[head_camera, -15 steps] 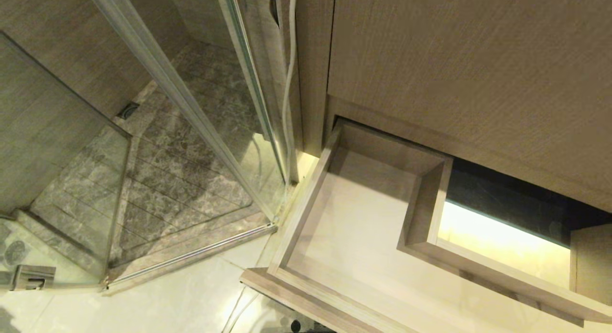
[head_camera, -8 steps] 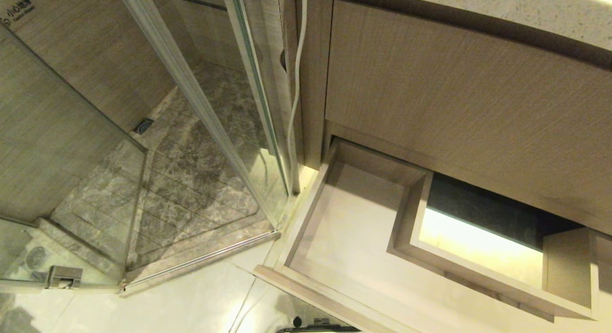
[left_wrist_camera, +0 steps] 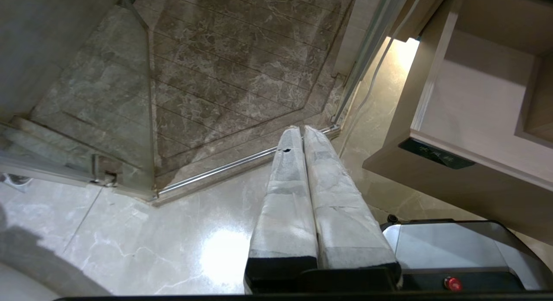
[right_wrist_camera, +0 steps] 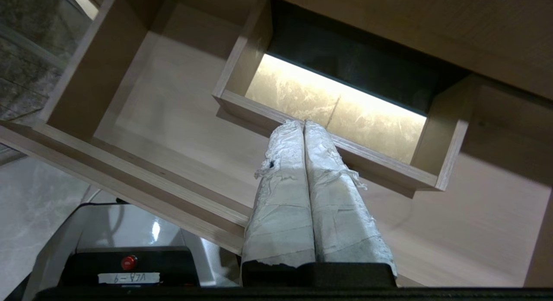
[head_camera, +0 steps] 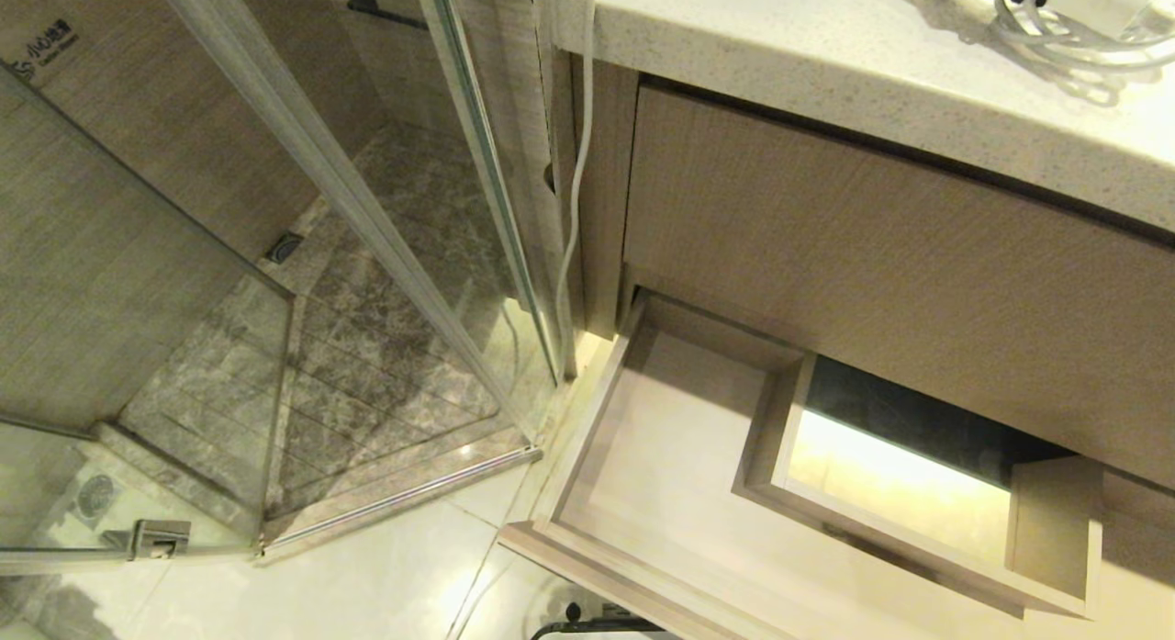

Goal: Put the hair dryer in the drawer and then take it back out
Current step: Pick up the hairdryer

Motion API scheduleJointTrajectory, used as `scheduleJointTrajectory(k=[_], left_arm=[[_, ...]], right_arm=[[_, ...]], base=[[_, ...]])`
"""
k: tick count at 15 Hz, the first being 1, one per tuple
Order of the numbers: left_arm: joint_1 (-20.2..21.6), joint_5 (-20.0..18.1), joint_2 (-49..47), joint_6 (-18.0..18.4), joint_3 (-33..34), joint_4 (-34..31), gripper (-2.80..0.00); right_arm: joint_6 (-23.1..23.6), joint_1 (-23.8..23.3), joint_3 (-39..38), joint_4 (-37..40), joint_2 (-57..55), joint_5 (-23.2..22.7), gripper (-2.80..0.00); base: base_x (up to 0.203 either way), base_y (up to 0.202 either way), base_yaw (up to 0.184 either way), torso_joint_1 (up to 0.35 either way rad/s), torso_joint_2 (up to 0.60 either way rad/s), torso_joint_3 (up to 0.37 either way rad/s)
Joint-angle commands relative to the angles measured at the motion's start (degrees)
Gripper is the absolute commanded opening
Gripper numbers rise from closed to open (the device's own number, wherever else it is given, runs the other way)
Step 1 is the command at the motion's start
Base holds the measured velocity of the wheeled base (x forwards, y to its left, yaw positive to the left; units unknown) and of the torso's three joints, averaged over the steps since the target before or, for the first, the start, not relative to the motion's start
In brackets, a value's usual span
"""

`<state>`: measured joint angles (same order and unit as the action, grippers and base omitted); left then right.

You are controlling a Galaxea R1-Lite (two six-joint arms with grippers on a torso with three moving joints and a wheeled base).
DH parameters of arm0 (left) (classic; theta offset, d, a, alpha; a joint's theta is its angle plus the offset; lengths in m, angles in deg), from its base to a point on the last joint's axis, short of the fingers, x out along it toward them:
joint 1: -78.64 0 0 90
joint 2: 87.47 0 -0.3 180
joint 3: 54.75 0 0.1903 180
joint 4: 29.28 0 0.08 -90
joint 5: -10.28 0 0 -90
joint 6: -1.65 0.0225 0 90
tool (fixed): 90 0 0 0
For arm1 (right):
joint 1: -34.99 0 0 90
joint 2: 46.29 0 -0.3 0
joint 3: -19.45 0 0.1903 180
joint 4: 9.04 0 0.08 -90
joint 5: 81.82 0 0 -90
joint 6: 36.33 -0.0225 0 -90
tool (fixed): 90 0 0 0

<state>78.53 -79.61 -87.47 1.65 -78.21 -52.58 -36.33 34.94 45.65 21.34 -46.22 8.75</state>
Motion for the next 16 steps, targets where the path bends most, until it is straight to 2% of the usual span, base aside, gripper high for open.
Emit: scheduleJointTrajectory(k=[1, 11, 16], left_arm=[[0.02, -0.02, -0.09, 0.00, 0.01, 0.02, -2.80], [0.02, -0.02, -0.09, 0.00, 0.01, 0.02, -2.80], [0.02, -0.02, -0.09, 0.00, 0.01, 0.02, -2.80]], right_arm=[[-0.04, -0.04, 0.00, 0.03, -0.07, 0.04, -2.80], [-0.18, -0.04, 0.06, -0.06, -0.07, 0.04, -2.80], [0.08, -0.04, 0.06, 0.03, -0.07, -0.05, -2.80]], base=[[0.000, 0.000, 0.000, 0.284, -0.53, -0.253], [0.000, 0.000, 0.000, 0.301, -0.58, -0.281], [0.000, 0.000, 0.000, 0.209, -0.40, -0.194]])
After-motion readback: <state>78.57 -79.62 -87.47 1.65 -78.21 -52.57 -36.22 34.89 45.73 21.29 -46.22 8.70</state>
